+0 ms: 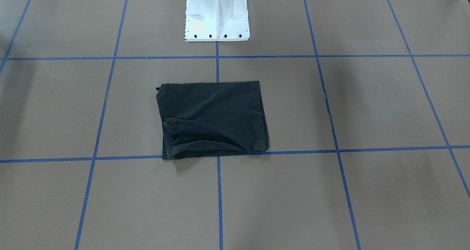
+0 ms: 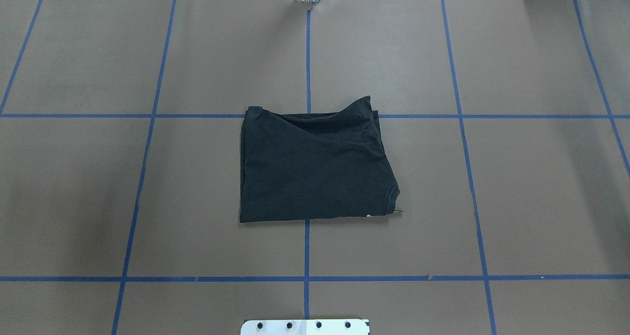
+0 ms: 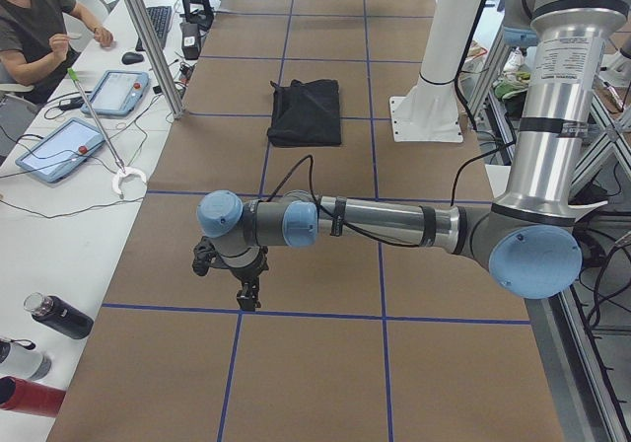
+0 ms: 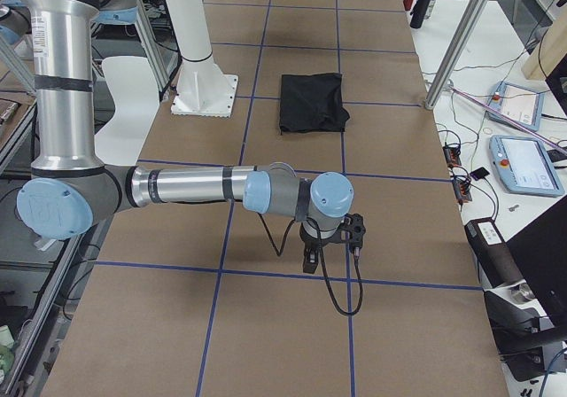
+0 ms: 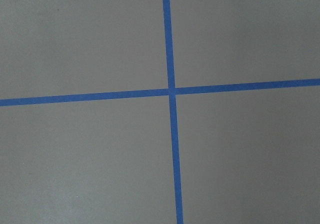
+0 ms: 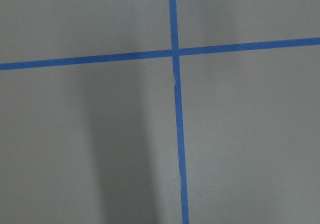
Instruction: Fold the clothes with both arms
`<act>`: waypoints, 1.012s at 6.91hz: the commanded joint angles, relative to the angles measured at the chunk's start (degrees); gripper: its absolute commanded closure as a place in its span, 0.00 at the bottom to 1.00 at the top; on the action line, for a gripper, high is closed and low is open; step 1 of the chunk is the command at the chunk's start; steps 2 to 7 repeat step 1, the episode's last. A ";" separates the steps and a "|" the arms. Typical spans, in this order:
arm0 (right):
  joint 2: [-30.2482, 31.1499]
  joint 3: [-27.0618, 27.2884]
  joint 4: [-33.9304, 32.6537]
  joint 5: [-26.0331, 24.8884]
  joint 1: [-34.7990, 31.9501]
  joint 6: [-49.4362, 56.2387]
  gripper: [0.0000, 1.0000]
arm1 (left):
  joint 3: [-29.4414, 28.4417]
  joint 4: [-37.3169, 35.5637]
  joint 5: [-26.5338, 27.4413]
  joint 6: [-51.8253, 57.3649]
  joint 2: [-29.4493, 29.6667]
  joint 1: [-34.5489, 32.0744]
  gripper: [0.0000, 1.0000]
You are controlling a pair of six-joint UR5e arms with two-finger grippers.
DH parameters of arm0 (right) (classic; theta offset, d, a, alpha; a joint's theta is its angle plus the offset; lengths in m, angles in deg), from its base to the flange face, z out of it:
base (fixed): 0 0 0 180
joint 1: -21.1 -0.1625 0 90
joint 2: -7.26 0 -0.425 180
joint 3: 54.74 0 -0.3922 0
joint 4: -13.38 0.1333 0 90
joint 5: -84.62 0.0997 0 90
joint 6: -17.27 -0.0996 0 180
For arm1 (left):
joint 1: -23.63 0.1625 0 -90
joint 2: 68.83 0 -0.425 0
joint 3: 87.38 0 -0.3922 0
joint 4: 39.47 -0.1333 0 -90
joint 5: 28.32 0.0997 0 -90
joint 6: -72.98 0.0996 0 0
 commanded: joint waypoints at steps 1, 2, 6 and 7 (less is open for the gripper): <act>-0.09 -0.14 0.01 0.06 0.00 -0.07 0.00 | -0.04 0.00 0.00 0.00 0.00 0.00 0.01; -0.09 -0.14 0.01 0.06 0.00 -0.07 0.00 | -0.04 0.00 0.00 0.00 0.00 0.00 0.01; -0.09 -0.14 0.01 0.06 0.00 -0.07 0.00 | -0.04 0.00 0.00 0.00 0.00 0.00 0.01; -0.09 -0.14 0.01 0.06 0.00 -0.07 0.00 | -0.04 0.00 0.00 0.00 0.00 0.00 0.01</act>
